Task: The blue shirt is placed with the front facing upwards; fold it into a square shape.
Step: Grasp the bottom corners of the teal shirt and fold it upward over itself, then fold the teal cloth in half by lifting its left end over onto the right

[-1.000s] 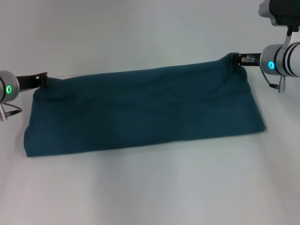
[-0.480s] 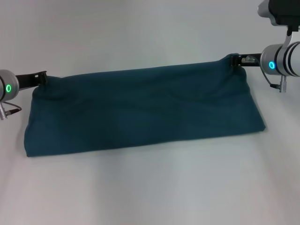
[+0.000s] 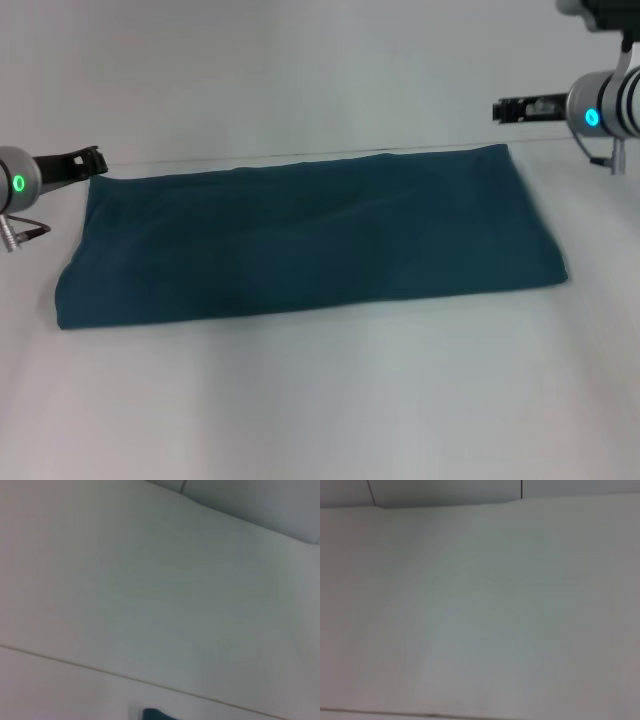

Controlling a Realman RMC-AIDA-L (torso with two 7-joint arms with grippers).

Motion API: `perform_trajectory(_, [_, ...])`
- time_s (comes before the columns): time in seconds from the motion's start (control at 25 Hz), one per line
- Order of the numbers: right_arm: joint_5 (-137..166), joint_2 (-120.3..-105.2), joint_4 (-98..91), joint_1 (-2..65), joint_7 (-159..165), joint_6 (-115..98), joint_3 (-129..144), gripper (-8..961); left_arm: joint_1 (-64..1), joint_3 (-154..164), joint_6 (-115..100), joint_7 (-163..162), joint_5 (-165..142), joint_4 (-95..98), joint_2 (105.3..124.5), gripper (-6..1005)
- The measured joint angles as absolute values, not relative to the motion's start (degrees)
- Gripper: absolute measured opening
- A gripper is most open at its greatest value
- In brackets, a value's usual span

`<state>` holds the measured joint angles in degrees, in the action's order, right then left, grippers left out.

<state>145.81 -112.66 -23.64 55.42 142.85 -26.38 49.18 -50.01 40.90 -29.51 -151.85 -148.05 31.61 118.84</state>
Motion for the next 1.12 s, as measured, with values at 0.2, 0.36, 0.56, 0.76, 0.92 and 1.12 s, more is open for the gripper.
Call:
perform_trajectory(0.2, [145.8, -111.76, -23.6, 56.2, 142.9, -27.0, 49.1, 287, -49.3, 40.9, -29.8, -154.7, -148.1, 31.6, 118.30, 211])
perform_trajectory(0.36, [145.3, -110.94, -25.3, 55.4, 145.0, -30.9, 48.9, 412, -48.7, 40.8, -30.9, -155.3, -148.0, 31.9, 118.21, 373])
perform_trajectory(0.56, [139.9, -111.77, -35.1, 49.3, 145.9, -40.5, 48.7, 520, -45.6, 40.8, -38.2, -156.3, -143.8, 38.0, 118.28, 593])
perform_trajectory(0.76, [128.6, -113.05, -45.1, 40.0, 143.4, -51.0, 48.7, 546, -39.6, 41.1, -49.1, -153.0, -132.8, 46.6, 118.69, 765])
perform_trajectory(0.92, [117.4, -112.94, -46.4, 33.9, 136.9, -60.0, 48.5, 541, -36.2, 40.8, -55.3, -151.6, -125.7, 47.8, 118.18, 827])
perform_trajectory(1.12, [107.5, -114.04, -45.8, 27.1, 128.6, -70.2, 46.0, 536, -32.6, 40.7, -58.1, -149.7, -119.2, 46.1, 118.21, 827])
